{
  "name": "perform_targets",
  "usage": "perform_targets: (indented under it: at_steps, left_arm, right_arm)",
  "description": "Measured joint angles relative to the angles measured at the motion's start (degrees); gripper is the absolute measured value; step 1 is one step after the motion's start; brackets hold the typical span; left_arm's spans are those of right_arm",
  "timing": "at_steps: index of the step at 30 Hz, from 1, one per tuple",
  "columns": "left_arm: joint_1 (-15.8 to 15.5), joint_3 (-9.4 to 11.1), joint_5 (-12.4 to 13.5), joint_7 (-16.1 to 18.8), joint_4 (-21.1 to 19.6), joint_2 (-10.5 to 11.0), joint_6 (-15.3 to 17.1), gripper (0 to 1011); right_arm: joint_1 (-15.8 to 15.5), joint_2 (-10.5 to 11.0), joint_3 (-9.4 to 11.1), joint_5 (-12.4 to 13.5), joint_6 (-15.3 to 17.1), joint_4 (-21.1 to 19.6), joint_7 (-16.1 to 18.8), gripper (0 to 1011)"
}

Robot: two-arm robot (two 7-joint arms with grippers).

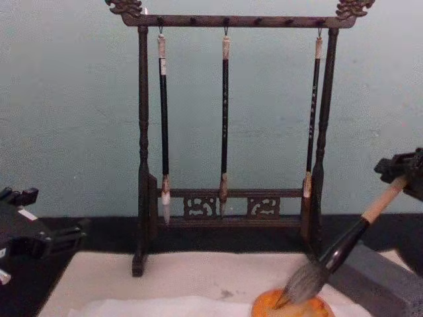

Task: Pick up the brush from the inkstone, write on the paper, then place the brush back to its original position.

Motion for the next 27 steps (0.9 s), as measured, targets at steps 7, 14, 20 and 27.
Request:
perform_targets:
  at_steps: [7, 14, 20, 27]
  left_arm:
    - [0.0, 0.0, 0.0, 0.0, 0.0, 0.0, 0.0, 1010]
    - [0.0, 0.0, 0.0, 0.0, 0.0, 0.0, 0.0, 1009]
    - [0.0, 0.0, 0.0, 0.0, 0.0, 0.0, 0.0, 1010]
    - [0.0, 0.0, 0.0, 0.0, 0.0, 0.0, 0.0, 1010]
  right_arm:
    - [2.22, -0.13, -1.1, 1.19, 0.08, 3.84, -0.21, 151]
    - [3.32, -0.18, -1.78, 2.3, 0.19, 5.65, -0.43, 151]
    - [3.59, 0.07, -2.64, 3.21, 0.3, 5.84, -0.56, 151]
    - [4.13, 0.48, -3.68, 3.98, 0.17, 6.75, -0.75, 151]
